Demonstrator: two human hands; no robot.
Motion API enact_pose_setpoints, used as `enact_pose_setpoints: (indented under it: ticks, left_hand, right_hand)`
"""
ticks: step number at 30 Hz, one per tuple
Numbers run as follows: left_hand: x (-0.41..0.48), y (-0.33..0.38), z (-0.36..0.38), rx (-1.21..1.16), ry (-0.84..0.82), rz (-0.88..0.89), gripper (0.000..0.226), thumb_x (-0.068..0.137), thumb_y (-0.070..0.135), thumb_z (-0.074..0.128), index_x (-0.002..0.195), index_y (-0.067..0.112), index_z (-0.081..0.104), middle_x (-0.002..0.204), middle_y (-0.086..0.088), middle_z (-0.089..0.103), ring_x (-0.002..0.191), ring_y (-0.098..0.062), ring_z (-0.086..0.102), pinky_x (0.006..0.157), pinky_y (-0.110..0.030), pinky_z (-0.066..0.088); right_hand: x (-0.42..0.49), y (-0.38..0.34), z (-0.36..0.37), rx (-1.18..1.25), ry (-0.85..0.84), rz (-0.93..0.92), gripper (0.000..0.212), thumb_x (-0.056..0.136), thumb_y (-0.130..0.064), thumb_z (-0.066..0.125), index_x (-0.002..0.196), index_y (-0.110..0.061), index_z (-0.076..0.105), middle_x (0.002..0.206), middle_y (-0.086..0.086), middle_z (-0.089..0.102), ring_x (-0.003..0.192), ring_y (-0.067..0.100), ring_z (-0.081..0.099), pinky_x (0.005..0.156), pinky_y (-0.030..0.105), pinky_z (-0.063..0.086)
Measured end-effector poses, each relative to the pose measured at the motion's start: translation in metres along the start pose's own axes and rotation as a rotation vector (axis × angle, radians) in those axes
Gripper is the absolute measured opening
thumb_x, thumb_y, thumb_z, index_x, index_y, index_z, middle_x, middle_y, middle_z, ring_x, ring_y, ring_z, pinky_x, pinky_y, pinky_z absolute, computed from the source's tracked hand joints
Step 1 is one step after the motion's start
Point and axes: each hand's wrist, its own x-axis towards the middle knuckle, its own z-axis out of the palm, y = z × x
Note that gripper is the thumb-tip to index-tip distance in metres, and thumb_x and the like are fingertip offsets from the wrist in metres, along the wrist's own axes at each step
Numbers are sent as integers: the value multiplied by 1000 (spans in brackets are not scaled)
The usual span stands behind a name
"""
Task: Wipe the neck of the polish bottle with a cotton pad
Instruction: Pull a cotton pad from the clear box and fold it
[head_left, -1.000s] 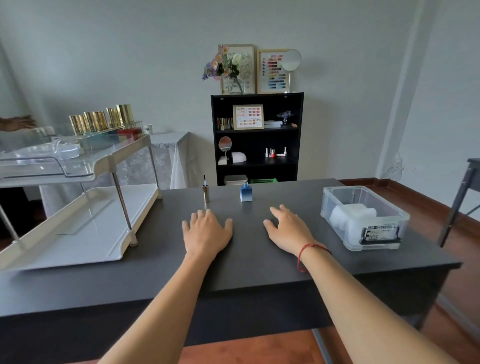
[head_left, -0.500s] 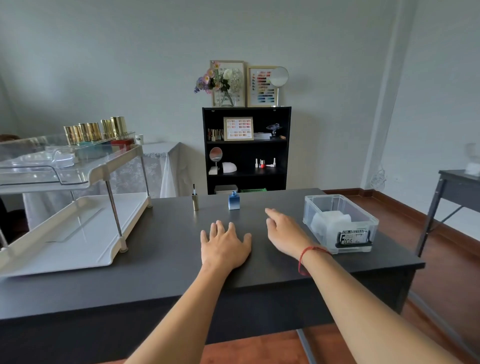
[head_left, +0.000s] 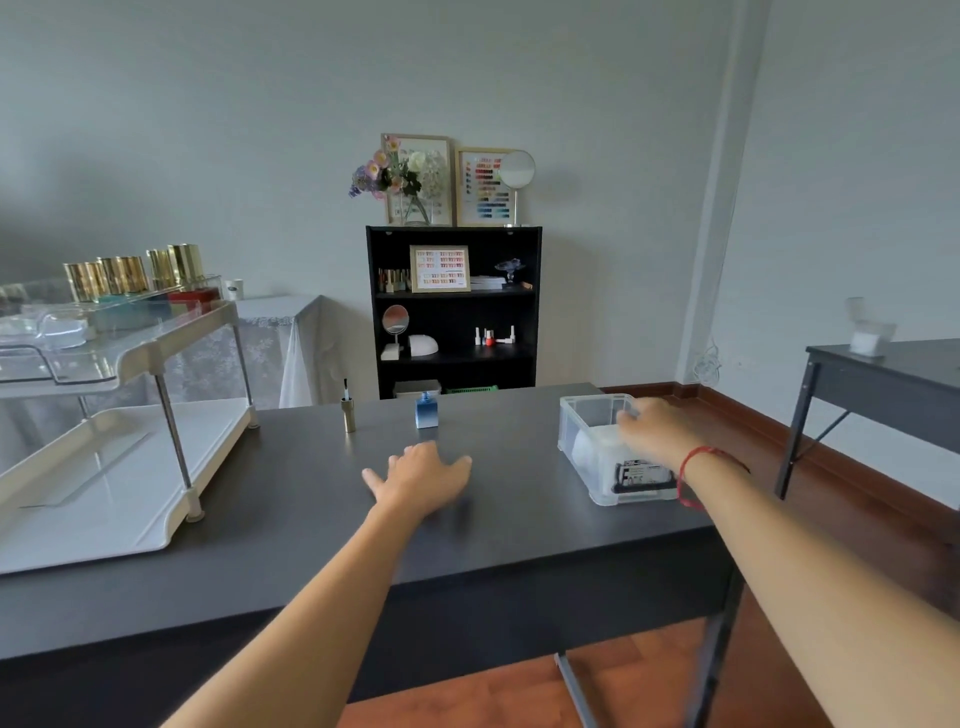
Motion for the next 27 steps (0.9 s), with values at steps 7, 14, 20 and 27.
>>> enact_pose_setpoints:
  ticks: [7,14,20,27]
  left_hand:
    - [-13,80,-11,-615,-23,101,47,99,35,34,56,17,28,57,1,33,49,-16,29,50,-25,26]
    - [-3,73,-2,-607,-67,182,21,85,2,30,72,14,42,66,0,39,56,-18,31,52,-25,27]
    - [3,75,1,-583,-20,199,22,85,3,30,87,16,48,72,-3,42,61,-18,33,53,-26,27]
    - [11,77,4,-450,206,299,17,92,25,50,92,15,64,80,1,60,68,-23,56,79,-36,52]
  right_hand:
    - [-9,-35,29,16,-18,-101,16,89,-19,40,82,-15,53,90,7,60,87,29,56,69,29,42]
    - [2,-59,25,-2,-196,-64,26,89,-28,48,66,-16,51,70,4,54,61,18,50,54,24,39]
    - [6,-63,47,5,-187,-2,37,82,-26,56,110,-2,60,119,16,53,109,32,56,81,35,48]
    - [2,-55,51,458,98,30,32,82,-24,63,52,-16,60,53,1,48,75,23,42,49,24,32]
